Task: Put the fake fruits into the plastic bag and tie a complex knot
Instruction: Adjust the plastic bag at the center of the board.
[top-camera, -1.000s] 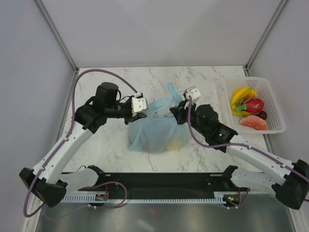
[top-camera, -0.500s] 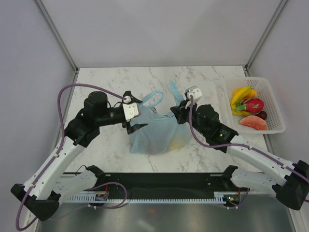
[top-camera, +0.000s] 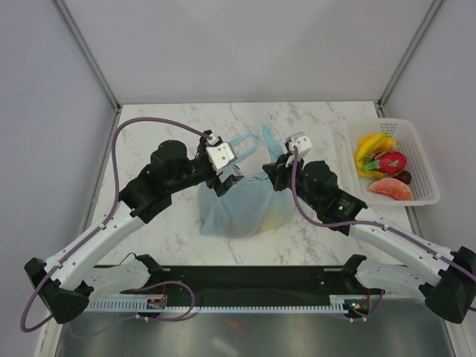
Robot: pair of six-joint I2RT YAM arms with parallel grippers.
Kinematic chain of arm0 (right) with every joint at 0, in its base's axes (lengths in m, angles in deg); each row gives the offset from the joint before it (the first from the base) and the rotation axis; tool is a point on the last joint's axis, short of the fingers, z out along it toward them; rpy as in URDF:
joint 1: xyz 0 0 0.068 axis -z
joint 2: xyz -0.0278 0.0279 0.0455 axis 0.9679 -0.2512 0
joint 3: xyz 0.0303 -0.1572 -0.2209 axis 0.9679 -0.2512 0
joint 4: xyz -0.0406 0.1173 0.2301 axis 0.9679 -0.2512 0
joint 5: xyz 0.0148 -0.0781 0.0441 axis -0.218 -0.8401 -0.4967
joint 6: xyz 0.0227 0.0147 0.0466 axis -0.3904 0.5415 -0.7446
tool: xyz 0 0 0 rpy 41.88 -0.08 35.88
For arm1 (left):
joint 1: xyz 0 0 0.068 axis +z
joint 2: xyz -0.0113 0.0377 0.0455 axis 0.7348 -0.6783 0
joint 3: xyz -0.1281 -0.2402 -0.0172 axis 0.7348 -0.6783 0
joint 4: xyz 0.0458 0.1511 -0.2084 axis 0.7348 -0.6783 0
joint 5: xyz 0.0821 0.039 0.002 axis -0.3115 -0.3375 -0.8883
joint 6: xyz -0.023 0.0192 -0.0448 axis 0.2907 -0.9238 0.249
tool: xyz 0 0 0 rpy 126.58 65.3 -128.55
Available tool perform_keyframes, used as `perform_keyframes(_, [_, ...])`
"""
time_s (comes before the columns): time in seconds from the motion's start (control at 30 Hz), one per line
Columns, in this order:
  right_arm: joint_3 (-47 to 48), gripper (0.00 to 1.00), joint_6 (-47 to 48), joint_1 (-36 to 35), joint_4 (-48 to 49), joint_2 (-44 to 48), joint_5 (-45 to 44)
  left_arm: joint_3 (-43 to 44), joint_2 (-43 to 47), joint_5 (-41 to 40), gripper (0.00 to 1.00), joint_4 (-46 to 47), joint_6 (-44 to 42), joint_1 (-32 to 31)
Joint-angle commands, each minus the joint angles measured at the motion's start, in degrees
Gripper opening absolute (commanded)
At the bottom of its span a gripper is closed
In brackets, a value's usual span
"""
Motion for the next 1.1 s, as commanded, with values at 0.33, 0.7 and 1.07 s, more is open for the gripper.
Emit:
perform_keyframes(0.33, [1.8, 0.00, -1.0, 0.0, 1.4, 1.7, -1.5, -2.8, -4.5, -26.9, 0.99, 12.9, 5.1, -7.5])
perform_keyframes(0.7, [1.3, 0.00, -1.0, 0.1, 1.3, 2.4, -2.1, -2.5, -5.5, -33.1, 0.73, 11.3, 3.7, -7.7])
perform_keyframes(1.07, [1.7, 0.00, -1.0, 0.1, 0.4, 2.9, -2.9, -3.2, -2.4, -27.2, 0.02, 10.4, 2.5, -7.6])
